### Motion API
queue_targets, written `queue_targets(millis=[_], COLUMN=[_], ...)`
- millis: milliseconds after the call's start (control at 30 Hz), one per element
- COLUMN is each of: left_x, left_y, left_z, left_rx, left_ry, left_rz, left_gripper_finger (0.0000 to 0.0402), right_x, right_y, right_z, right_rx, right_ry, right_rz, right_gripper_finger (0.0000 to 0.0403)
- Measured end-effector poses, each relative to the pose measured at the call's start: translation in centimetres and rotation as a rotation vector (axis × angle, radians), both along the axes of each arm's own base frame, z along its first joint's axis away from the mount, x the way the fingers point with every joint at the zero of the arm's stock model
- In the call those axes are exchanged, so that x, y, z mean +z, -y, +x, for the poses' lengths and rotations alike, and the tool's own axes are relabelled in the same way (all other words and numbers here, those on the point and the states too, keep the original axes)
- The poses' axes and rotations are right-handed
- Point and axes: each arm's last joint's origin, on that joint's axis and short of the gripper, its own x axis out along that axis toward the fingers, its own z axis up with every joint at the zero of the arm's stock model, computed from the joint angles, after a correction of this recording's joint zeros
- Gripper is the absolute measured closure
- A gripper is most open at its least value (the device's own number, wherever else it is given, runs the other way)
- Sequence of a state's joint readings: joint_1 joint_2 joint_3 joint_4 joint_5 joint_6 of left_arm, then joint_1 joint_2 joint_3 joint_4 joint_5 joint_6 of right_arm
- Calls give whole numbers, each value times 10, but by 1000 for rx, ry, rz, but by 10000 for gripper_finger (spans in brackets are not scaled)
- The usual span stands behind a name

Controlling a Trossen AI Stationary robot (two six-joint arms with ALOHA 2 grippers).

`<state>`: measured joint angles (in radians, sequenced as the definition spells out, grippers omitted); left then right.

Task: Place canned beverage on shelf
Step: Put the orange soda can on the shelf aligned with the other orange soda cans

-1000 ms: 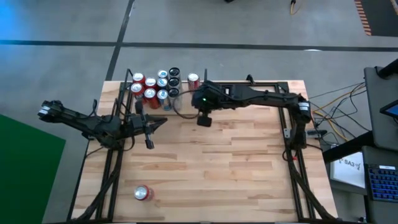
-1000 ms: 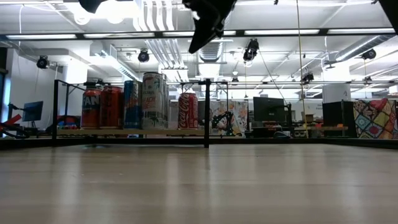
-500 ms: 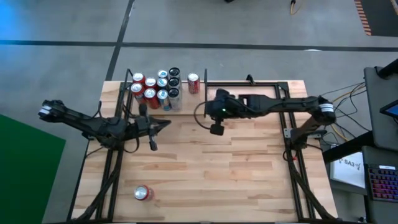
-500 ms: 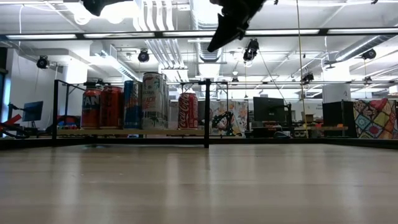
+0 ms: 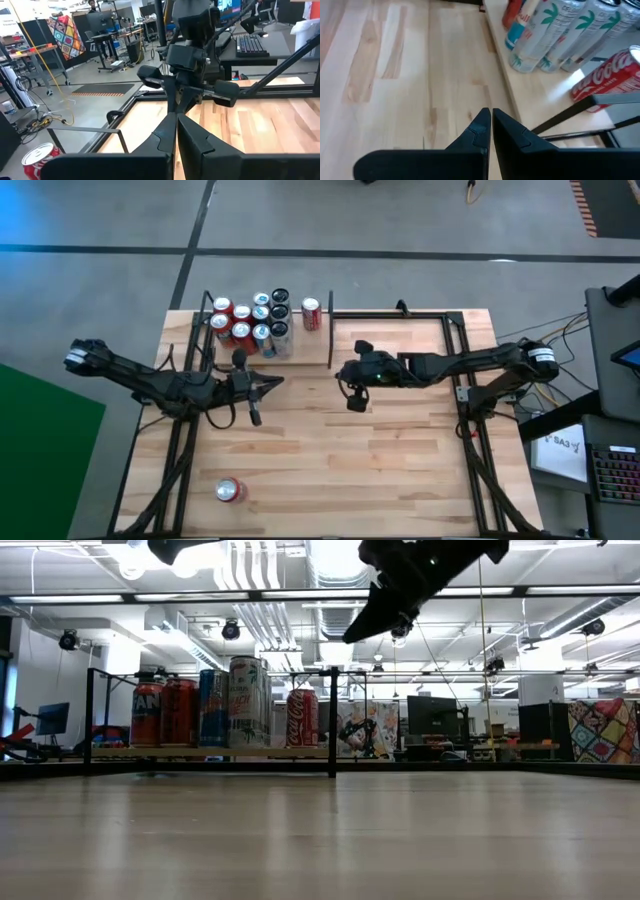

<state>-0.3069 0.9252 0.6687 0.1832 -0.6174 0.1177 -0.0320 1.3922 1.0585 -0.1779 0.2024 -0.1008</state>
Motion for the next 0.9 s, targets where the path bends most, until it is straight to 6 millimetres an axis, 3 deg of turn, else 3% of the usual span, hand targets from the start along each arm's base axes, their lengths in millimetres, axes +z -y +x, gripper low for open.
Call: queue_targets(millis=[300,567,900], left_x=[-5,-6,22], left_y=[7,29,74], left_z=[14,23,13], left_rx=[-16,-103,7], left_ry=[-24,-100,-514], left_rz=[-82,-209,-580], left_gripper_finger=[402,402,402], right_x=[-21,-29,-31], right_y=[-12,-49,-79], right_z=[-4,-10,-17], right_rx=[15,112,187], right_ry=[-4,-38,-59], right_rz=[43,92,114], right_gripper_finger=[394,394,394])
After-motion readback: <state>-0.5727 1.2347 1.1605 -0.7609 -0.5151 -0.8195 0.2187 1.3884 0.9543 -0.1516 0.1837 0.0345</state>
